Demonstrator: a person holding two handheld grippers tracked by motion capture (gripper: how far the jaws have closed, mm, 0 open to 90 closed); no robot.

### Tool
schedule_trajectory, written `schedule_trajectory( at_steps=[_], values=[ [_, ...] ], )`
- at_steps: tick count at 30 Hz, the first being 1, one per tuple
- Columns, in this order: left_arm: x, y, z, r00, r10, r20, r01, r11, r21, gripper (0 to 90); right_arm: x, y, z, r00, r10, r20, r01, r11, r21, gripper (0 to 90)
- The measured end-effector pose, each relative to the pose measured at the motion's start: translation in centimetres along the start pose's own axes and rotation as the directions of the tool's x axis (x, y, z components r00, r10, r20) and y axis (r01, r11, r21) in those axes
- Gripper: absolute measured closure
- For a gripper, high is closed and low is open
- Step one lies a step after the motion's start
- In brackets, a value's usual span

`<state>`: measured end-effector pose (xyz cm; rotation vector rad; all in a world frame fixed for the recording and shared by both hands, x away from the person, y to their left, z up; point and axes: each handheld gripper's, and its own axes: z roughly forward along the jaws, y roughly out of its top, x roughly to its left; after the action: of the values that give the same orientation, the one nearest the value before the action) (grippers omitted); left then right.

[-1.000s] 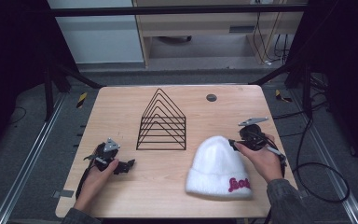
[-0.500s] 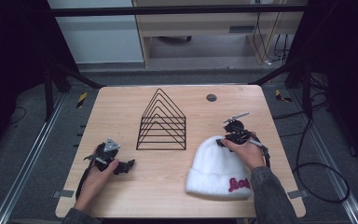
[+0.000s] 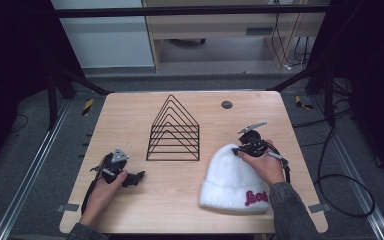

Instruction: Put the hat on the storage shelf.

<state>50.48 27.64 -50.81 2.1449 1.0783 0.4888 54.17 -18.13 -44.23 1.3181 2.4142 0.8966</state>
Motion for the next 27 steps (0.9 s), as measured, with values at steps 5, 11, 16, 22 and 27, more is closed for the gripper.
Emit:
schedule_trajectory(
  at_steps=[5, 11, 16, 22, 27],
  values=[
    [-0.1, 0.0, 0.0, 1.0, -0.004, -0.001, 0.004, 1.0, 0.0, 0.3, 1.8, -0.6, -3.5, 0.9992, -0.039, -0.003, 0.038, 0.989, -0.143, 82.8],
    [-0.1, 0.0, 0.0, 1.0, -0.005, -0.001, 0.005, 1.0, 0.0, 0.3, 2.4, -1.2, -6.2, 0.999, -0.043, -0.014, 0.038, 0.9695, -0.242, 82.9],
    [-0.1, 0.0, 0.0, 1.0, -0.005, -0.001, 0.005, 1.0, 0.0, 0.3, 3.6, -1.0, -10.6, 0.9936, -0.058, -0.097, 0.017, 0.9236, -0.383, 83.2],
    [-0.1, 0.0, 0.0, 1.0, -0.004, 0.0, 0.004, 1.0, 0.001, 0.3, 4.6, 0.7, -13.7, 0.9877, -0.124, -0.095, 0.069, 0.8913, -0.448, 83.3],
    [-0.2, 0.0, -0.1, 0.9999, -0.012, -0.009, 0.012, 0.9999, 0.005, 0.0, 4.4, 2.4, -14.5, 0.989, -0.13, -0.07, 0.083, 0.8818, -0.464, 83.3]
  ],
)
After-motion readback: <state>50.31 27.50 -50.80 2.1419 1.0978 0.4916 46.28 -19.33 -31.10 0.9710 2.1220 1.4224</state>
